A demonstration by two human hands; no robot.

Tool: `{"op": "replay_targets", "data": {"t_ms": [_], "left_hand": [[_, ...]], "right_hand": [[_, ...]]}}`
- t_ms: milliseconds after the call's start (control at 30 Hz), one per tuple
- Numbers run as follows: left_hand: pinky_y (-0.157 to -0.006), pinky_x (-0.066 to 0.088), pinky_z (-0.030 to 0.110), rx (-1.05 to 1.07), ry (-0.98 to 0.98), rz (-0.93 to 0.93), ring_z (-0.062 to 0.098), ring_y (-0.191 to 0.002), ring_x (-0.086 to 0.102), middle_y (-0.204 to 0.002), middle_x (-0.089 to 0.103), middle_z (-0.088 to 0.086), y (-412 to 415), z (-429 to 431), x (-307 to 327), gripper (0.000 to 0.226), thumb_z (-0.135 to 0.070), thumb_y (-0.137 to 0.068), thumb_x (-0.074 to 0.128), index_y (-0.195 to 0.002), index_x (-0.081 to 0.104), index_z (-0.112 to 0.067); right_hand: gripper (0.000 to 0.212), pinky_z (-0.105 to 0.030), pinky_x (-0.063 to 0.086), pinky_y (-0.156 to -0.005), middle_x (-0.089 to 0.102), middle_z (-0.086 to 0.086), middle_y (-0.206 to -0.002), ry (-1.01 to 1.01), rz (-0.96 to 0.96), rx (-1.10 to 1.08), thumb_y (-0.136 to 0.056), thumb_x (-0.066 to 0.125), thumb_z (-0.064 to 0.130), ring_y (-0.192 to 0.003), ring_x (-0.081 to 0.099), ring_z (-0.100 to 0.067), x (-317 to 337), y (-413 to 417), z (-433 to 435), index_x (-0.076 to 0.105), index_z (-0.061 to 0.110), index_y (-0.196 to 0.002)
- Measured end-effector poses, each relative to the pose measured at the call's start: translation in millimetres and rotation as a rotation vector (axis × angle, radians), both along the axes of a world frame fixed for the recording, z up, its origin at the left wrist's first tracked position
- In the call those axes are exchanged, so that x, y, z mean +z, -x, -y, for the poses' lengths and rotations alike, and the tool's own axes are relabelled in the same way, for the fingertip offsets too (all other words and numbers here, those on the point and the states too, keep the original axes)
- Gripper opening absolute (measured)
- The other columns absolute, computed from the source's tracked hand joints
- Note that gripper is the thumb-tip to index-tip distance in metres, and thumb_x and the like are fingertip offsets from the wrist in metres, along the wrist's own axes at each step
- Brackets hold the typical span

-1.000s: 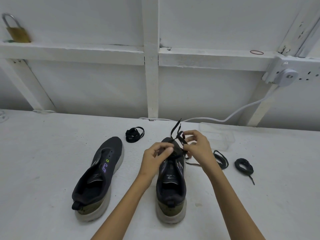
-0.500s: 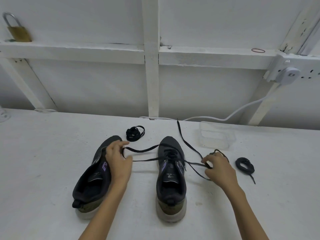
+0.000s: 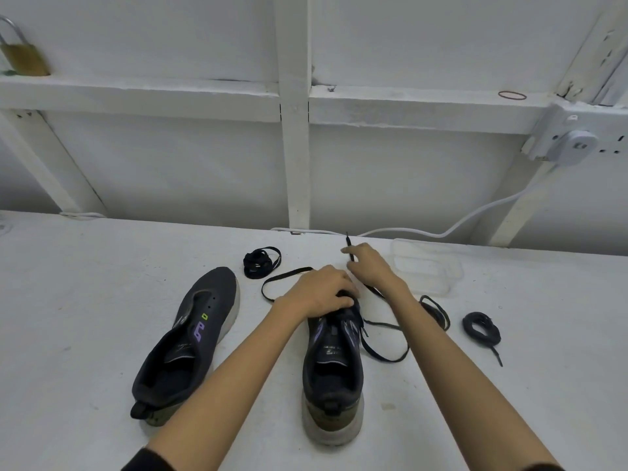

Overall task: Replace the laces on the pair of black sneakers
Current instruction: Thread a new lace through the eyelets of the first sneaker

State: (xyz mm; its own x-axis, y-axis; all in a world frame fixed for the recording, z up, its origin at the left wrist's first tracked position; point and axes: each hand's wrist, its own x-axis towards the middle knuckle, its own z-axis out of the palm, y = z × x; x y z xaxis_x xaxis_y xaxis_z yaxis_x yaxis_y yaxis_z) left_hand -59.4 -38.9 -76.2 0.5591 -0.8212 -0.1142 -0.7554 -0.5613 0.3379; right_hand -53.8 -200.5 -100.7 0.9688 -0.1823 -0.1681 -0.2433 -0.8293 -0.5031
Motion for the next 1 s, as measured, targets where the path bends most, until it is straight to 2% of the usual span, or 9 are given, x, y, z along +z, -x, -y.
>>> {"op": "replay_targets", "data": {"t_ms": [100, 133, 200, 300, 433, 533, 667, 833, 1000], "left_hand": [[-0.079, 0.046, 0.035, 0.064, 0.054, 0.016, 0.015, -0.107, 0.053, -0.109, 0.065, -0.011, 0.6, 1.8, -1.9, 0.015, -0.033, -0.088, 0.061, -0.097, 0.072, -0.028], [-0.078, 0.044, 0.034, 0.075, 0.062, 0.032, 0.014, -0.104, 0.053, -0.106, 0.065, -0.011, 1.3, 2.2, -2.7, 0.013, -0.032, -0.087, 0.062, -0.093, 0.072, -0.026], [-0.085, 0.04, 0.034, 0.073, 0.091, 0.088, 0.015, -0.099, 0.055, -0.1, 0.066, -0.009, 2.0, 2.8, -4.2, 0.014, -0.031, -0.089, 0.06, -0.091, 0.07, -0.022], [-0.085, 0.041, 0.032, 0.188, 0.309, 0.017, 0.015, -0.088, 0.058, -0.09, 0.07, -0.008, 5.1, -1.7, -6.8, 0.01, -0.023, -0.095, 0.053, -0.096, 0.063, -0.02], [-0.077, 0.05, 0.025, 0.389, 0.61, -0.213, 0.011, -0.063, 0.066, -0.085, 0.07, -0.01, 8.2, -18.2, -4.6, 0.026, -0.003, -0.094, 0.047, -0.103, 0.058, -0.025], [-0.084, 0.048, 0.022, 0.464, 0.7, -0.29, 0.013, -0.068, 0.07, -0.091, 0.065, -0.015, 10.2, -37.2, -2.1, 0.039, 0.006, -0.094, 0.042, -0.108, 0.056, -0.028], [-0.084, 0.05, 0.02, 0.529, 0.813, -0.493, 0.014, -0.07, 0.065, -0.089, 0.068, 0.006, 22.5, -60.8, -2.0, 0.029, 0.005, -0.094, 0.047, -0.104, 0.065, -0.015], [-0.066, 0.044, 0.015, 0.554, 0.811, -0.594, 0.011, -0.053, 0.045, -0.065, 0.059, -0.013, 43.8, -76.9, -6.3, 0.013, -0.019, -0.096, 0.059, -0.097, 0.07, -0.01], [-0.055, 0.039, 0.02, 0.635, 0.833, -0.66, 0.011, -0.053, 0.046, -0.06, 0.052, -0.006, 57.0, -78.9, -14.2, 0.012, -0.019, -0.093, 0.062, -0.095, 0.073, -0.014]], "right_hand": [[0.021, -0.036, 0.046, -0.073, 0.06, -0.016, -0.104, 0.035, -0.041, -0.02, -0.092, 0.048, 0.01, -0.103, 0.051, -0.035, -21.5, -11.2, -0.3, 0.068, 0.004, -0.095], [0.021, -0.031, 0.036, -0.057, 0.053, -0.011, -0.079, 0.073, -0.002, -0.065, -0.089, 0.05, 0.006, -0.087, 0.047, -0.03, -25.7, -11.0, -1.3, 0.057, 0.006, -0.069], [0.024, -0.03, 0.027, -0.049, 0.05, -0.009, -0.063, 0.093, 0.079, -0.146, -0.08, 0.053, -0.001, -0.071, 0.044, -0.028, -32.5, -10.5, 0.1, 0.048, 0.004, -0.057], [0.015, -0.031, 0.045, -0.061, 0.07, -0.015, -0.079, 0.008, 0.21, -0.23, -0.077, 0.056, -0.005, -0.075, 0.062, -0.031, -38.7, -8.2, 5.9, 0.07, -0.002, -0.08], [0.036, -0.028, 0.051, -0.06, 0.06, -0.012, -0.084, -0.657, 0.376, -0.424, -0.082, 0.056, -0.012, -0.057, 0.063, -0.02, -5.4, 7.8, 6.7, 0.059, 0.005, -0.113], [0.054, -0.026, 0.053, -0.056, 0.06, -0.014, -0.101, -1.0, 0.329, -0.33, -0.084, 0.045, -0.021, -0.06, 0.065, -0.024, 29.9, 28.7, 12.1, 0.052, 0.011, -0.128], [0.041, -0.025, 0.046, -0.055, 0.068, -0.006, -0.115, -1.029, 0.276, -0.151, -0.085, 0.053, -0.015, -0.073, 0.066, -0.021, 62.9, 72.4, 14.2, 0.069, 0.007, -0.116], [0.008, -0.023, 0.045, -0.051, 0.07, -0.016, -0.078, -1.005, 0.305, -0.155, -0.084, 0.07, 0.007, -0.058, 0.057, -0.019, 61.9, 117.4, 11.1, 0.074, 0.0, -0.087], [0.033, -0.026, 0.037, -0.047, 0.073, -0.014, -0.09, -0.949, 0.085, -0.05, -0.09, 0.061, -0.006, -0.052, 0.051, -0.021, 34.5, 141.1, 3.0, 0.072, 0.014, -0.113]]}}
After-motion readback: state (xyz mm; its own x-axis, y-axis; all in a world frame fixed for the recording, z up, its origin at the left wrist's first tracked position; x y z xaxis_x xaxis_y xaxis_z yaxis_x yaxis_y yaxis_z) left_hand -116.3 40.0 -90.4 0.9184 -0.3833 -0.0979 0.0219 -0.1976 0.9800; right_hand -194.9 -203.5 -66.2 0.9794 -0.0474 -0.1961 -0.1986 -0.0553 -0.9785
